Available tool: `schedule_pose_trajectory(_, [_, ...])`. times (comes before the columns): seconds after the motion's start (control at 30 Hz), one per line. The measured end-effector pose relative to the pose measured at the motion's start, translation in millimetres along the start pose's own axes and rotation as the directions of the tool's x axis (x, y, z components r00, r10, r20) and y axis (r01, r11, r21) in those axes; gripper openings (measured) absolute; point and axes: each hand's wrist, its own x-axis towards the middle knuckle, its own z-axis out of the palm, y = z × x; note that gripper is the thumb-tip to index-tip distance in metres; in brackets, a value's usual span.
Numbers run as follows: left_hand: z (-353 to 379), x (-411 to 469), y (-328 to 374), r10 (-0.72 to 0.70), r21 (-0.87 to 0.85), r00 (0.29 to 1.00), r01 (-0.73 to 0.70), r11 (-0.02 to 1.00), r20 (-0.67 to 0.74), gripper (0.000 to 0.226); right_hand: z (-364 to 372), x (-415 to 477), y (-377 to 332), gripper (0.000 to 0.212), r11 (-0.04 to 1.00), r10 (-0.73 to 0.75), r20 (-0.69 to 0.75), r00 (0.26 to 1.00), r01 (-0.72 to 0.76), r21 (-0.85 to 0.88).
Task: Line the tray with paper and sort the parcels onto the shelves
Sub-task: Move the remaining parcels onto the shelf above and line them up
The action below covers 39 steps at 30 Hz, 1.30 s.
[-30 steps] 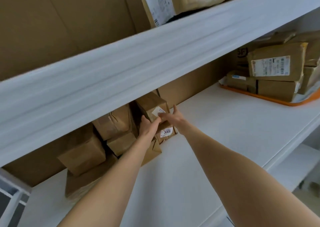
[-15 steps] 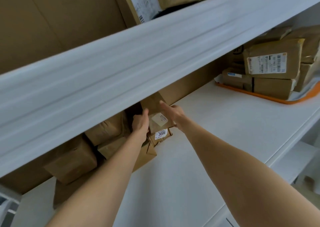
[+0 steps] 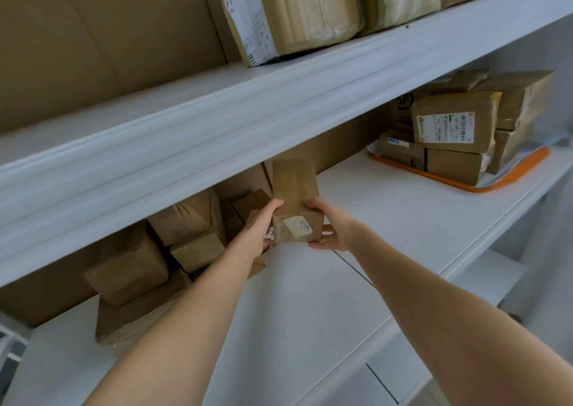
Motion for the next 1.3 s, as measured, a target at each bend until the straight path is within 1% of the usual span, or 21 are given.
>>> schedule_pose_trajectory(0.07, [6.5,-11.7,0.0,0.005,-0.049,0.998,-0.002,0.999,0.068,0.066,-15.9,-13.8,0.3,0.043,0.999,-0.029,-0.013,1.0,0.029,0.03])
schedule_pose_trajectory(0.1, [9.4,-16.9,-0.9,0.014,-0.056,0.997,-0.01,0.998,0.072,0.071,-24.1,-21.2,0.4,0.041,0.998,-0.044,-0.032,0.999,0.045,0.036])
schedule_pose_trajectory(0.2, [16.8,-33.3,-3.6,0.034,0.029,0.998,-0.036,0.999,0.048,0.079,-48.5,-44.0,3.1,0.039,0.996,-0.072,-0.096,0.993,0.076,0.046])
schedule_pose_trajectory(0.33, [37.8,-57.7,-8.5,0.012,0.082,0.989,-0.024,0.996,0.145,0.086,-73.1,-75.2,13.8,0.043,0.994,-0.036,-0.084,0.996,0.044,0.099])
schedule_pose_trajectory(0.43, [60.0,-78.0,-13.7,-0.016,0.153,0.966,-0.025,0.988,0.259,0.08,-79.9,-95.9,22.1,0.047,0.988,-0.037,-0.062,0.997,0.046,0.146])
schedule_pose_trajectory(0.5, [72.1,-89.1,-14.9,-0.011,0.179,0.954,-0.045,0.983,0.3,0.073,-84.3,-109.2,25.3,0.051,0.983,-0.053,-0.051,0.997,0.061,0.171])
schedule_pose_trajectory(0.57, [81.2,-100.1,-11.6,0.017,0.196,0.948,-0.083,0.977,0.318,0.066,-91.7,-124.3,26.2,0.056,0.978,-0.075,-0.044,0.996,0.082,0.193])
schedule_pose_trajectory(0.7, [100.9,-123.8,-1.0,0.102,0.208,0.923,-0.189,0.96,0.371,0.041,-114.4,-158.3,23.3,0.061,0.977,-0.081,-0.003,0.997,0.08,0.198])
schedule_pose_trajectory(0.8, [121.4,-145.2,8.4,0.154,0.232,0.902,-0.264,0.936,0.404,0.032,-132.7,-186.9,18.0,0.062,0.976,-0.098,-0.008,0.995,0.098,0.193])
schedule_pose_trajectory(0.87, [135.0,-160.8,15.2,0.178,0.235,0.886,-0.299,0.925,0.427,0.031,-143.7,-207.0,13.4,0.062,0.972,-0.122,-0.023,0.992,0.124,0.199])
schedule_pose_trajectory(1.0, [160.5,-194.9,32.4,0.233,0.221,0.84,-0.379,0.899,0.49,0.04,-165.7,-246.7,3.5,0.062,0.959,-0.191,-0.06,0.98,0.199,0.203])
schedule_pose_trajectory(1.1, [176.1,-218.5,48.1,0.262,0.196,0.809,-0.415,0.888,0.526,0.044,-177.9,-275.0,-8.5,0.061,0.948,-0.235,-0.097,0.967,0.25,0.198])
schedule_pose_trajectory(1.17, [186.2,-234.3,60.4,0.288,0.177,0.787,-0.444,0.878,0.546,0.044,-186.2,-293.3,-19.0,0.065,0.939,-0.265,-0.118,0.957,0.284,0.196])
schedule_pose_trajectory(1.3, [204.2,-265.8,88.6,0.356,0.117,0.757,-0.49,0.864,0.548,0.043,-197.1,-328.0,-44.7,0.069,0.921,-0.323,-0.138,0.936,0.345,0.183])
